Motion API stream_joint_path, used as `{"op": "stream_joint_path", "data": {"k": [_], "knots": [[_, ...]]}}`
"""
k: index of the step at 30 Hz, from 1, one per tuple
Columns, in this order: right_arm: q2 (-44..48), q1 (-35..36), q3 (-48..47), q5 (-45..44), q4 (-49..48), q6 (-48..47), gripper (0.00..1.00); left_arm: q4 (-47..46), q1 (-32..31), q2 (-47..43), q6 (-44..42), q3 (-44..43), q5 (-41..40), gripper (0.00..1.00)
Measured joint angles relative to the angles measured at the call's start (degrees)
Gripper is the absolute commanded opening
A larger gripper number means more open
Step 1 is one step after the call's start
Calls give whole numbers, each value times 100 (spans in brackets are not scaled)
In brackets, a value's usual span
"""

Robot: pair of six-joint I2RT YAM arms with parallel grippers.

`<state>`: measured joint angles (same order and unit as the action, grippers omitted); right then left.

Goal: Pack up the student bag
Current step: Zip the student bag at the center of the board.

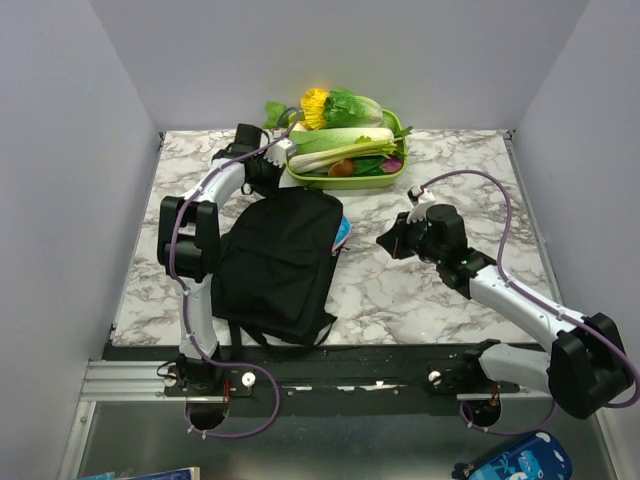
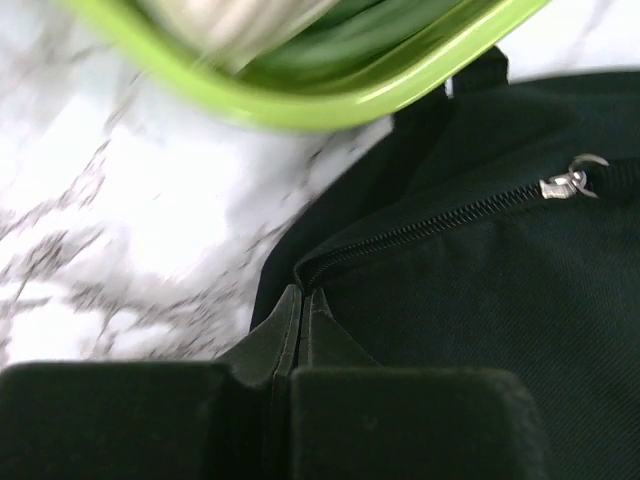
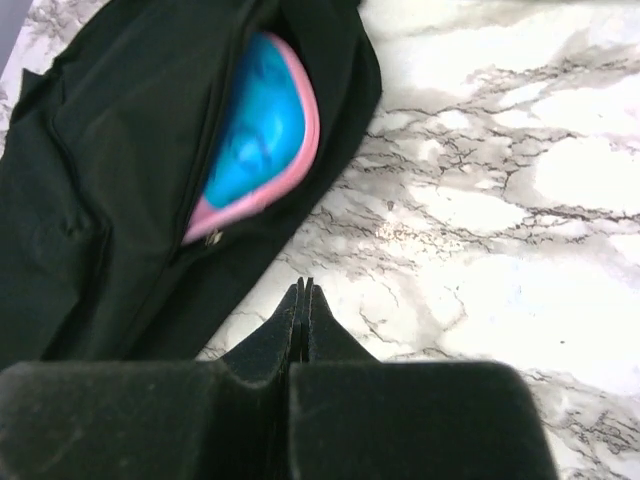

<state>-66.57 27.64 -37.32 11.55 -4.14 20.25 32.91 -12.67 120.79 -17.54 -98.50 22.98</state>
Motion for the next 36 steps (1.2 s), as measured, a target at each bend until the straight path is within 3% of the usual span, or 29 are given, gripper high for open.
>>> {"op": "stream_joint_path", "data": {"k": [3,4,5,8,11,13,15,20,29,36], "knots": [[-90,0,22,-2,-4,31,5,-48,297,-74,-7,227,-116,0],[-173,0,7,-4,-22,28,13,-48,315,-103,-7,271,-118,0],[-330,0,-52,-4,-26,31,31,-55,293,-131,-17,304,-118,0],[-763,0,-339,-13,-46,90,47,-70,87,-256,-37,398,-101,0],[-1257,0,-837,-61,-210,94,50,-122,-269,-361,-37,433,-24,0],[-1541,0,-1198,-144,-345,107,49,-173,-498,-391,-13,433,109,0],[-1910,0,-1646,-256,-542,109,41,-188,-664,-409,9,433,254,0],[-2599,-59,-2092,-546,-833,234,1,-146,-841,-468,15,433,682,0],[-1091,-76,-378,-966,-214,702,1,-138,-807,-531,7,433,752,0],[-1169,243,-238,-726,-221,931,1,-136,-807,-531,122,400,745,2]]}}
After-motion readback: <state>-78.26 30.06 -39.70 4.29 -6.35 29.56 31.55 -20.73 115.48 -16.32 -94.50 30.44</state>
